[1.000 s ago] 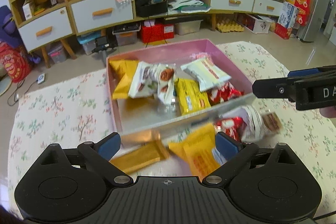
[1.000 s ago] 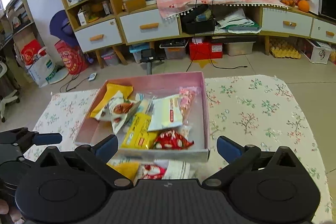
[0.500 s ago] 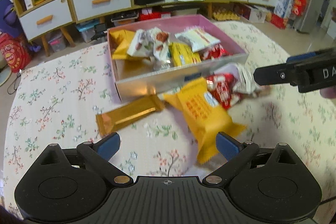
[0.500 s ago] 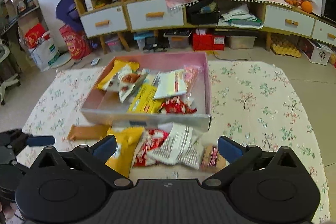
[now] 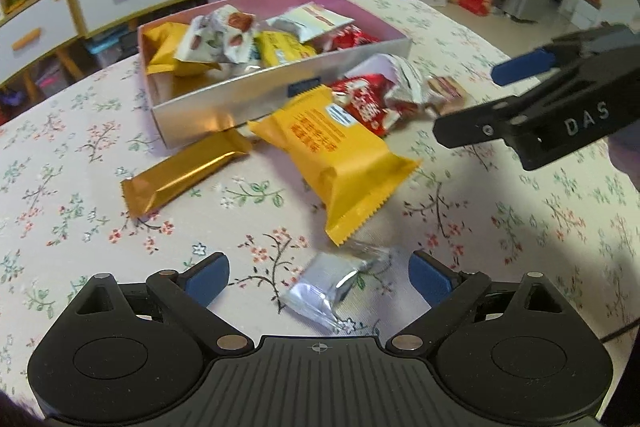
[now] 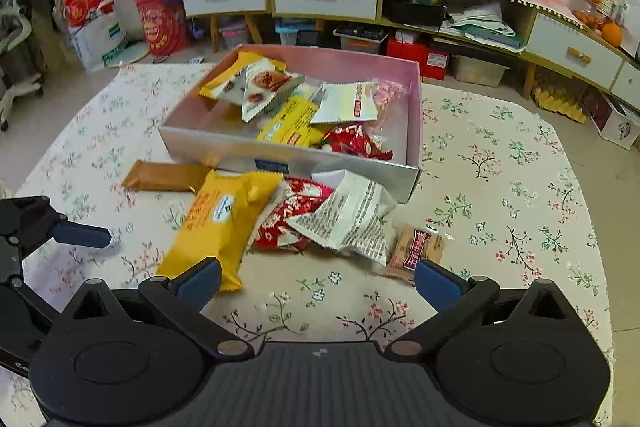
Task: Organize snacks
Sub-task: 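Grasp the small silver packet with the left tool while the right tool grasps the yellow waffle sandwich pack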
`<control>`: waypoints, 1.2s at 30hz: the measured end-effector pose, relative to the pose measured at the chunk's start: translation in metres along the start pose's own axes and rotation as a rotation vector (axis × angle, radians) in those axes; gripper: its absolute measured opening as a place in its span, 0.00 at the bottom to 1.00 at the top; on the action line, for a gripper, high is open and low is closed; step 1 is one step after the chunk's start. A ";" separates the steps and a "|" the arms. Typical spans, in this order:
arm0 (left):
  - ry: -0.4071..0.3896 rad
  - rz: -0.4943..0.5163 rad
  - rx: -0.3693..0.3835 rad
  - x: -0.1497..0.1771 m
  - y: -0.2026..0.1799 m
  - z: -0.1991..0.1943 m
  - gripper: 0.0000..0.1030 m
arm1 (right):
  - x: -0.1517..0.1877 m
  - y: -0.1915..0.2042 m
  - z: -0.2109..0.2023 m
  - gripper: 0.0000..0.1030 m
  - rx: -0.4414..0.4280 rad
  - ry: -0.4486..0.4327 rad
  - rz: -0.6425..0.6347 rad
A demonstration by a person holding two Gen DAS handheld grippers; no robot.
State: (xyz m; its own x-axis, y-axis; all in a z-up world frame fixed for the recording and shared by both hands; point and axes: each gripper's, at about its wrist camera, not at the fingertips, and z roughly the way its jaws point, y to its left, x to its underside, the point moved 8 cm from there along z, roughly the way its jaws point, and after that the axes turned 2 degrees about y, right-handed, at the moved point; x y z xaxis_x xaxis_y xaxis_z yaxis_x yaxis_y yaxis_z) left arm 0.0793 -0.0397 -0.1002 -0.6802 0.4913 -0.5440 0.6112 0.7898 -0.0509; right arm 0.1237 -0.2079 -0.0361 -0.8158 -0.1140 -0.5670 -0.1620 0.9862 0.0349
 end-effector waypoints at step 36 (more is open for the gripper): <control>0.018 -0.043 -0.109 0.016 0.035 -0.002 0.22 | -0.011 0.064 0.038 0.40 -0.107 0.060 0.020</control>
State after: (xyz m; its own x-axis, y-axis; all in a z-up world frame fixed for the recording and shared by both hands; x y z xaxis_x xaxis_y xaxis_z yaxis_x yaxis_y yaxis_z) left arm 0.0886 -0.0035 -0.1089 -0.7128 0.4615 -0.5281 0.5340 0.8453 0.0180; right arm 0.1433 -0.1388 -0.0592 -0.8509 -0.1045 -0.5148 -0.2010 0.9702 0.1353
